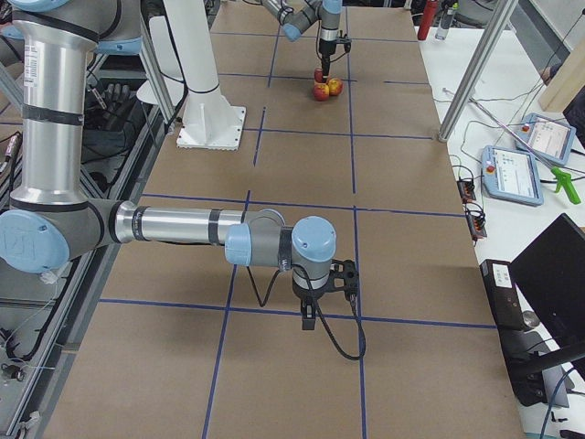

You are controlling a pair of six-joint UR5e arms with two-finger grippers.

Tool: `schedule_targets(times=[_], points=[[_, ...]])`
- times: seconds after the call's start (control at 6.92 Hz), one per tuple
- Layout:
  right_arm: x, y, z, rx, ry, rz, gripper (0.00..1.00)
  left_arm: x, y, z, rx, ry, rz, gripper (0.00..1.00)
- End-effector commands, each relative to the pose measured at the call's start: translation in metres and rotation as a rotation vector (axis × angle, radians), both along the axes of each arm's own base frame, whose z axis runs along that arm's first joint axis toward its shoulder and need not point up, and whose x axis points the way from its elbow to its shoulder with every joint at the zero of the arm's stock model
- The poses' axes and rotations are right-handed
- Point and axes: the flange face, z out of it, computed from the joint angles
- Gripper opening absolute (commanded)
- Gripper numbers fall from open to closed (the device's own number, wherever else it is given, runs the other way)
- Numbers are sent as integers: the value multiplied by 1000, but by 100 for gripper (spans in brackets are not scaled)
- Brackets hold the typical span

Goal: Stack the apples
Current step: 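Lower the red apple onto the cluster and open the left gripper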

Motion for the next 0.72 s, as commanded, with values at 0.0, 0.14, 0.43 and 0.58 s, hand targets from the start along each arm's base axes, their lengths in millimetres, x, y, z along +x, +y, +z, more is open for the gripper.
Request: schedule_targets(times=[0.0,0.14,0.43,0.58], points=[[0,0,0,0,0,0,100,-3,-6,2,32,-32,-47,0],[0,0,0,0,0,0,100,-1,-6,7,36,-43,-51,0],[0,0,0,0,0,0,100,0,-4,12,33,-50,-48,0],[0,0,0,0,0,0,100,1,-3,14,32,-52,-44,0]])
